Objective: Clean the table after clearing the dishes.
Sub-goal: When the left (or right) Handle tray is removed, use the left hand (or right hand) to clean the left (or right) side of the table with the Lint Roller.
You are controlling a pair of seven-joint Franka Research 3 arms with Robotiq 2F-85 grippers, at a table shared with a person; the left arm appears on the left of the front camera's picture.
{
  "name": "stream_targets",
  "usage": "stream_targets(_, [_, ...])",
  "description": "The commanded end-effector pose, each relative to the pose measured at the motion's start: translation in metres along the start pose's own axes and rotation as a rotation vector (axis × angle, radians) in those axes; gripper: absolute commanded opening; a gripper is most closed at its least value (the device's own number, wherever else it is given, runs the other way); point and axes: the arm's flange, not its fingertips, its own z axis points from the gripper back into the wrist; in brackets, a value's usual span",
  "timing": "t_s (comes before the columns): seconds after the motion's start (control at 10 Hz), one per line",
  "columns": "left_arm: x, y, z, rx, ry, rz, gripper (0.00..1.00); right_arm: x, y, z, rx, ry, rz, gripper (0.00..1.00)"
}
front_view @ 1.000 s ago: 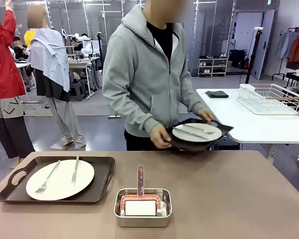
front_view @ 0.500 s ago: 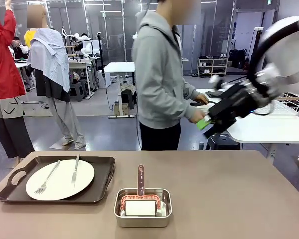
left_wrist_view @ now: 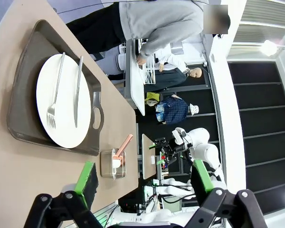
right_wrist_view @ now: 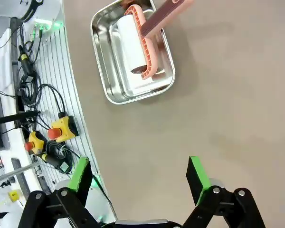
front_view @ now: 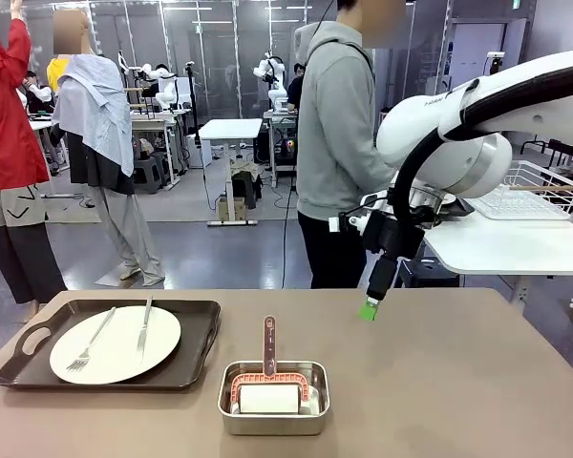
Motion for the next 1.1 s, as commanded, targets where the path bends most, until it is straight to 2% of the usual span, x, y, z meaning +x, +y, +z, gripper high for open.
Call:
stream_targets(0.0, [0.0,0.001,0.005,-0.01,0.013,-0.016,1.0,-0.004,0.0,0.002,0.059,-0.051,-0.036,1.0])
stream_targets(0.3, [0.0,0.001,0.005,-0.01,0.013,-0.016,1.0,-0.004,-0.002,0.002,0.031,-0.027,-0.02,1.0])
stream_targets(0.4, [0.0,0.001,0.005,-0.01,0.013,-0.016,1.0,0.011,-0.022,-0.004,-0.097,0.023,-0.079,1.0])
stream_targets(0.5, [0.0,0.001,0.005,-0.01,0.013,-0.016,1.0,0.035,-0.042,-0.012,-0.095,-0.035,0.0,1.0])
stream_targets(0.6, [0.0,0.001,0.005,-0.01,0.013,-0.016,1.0,0.059,-0.05,-0.017,-0.069,-0.013,0.08,1.0])
stream_targets(0.7, [0.0,0.001,0.005,-0.01,0.013,-0.016,1.0,0.086,-0.053,-0.018,-0.063,0.049,0.168,1.0])
stream_targets(1.0, [0.0,0.001,0.005,-0.01,0.013,-0.016,1.0,0.147,-0.054,-0.037,-0.028,0.196,0.279,1.0])
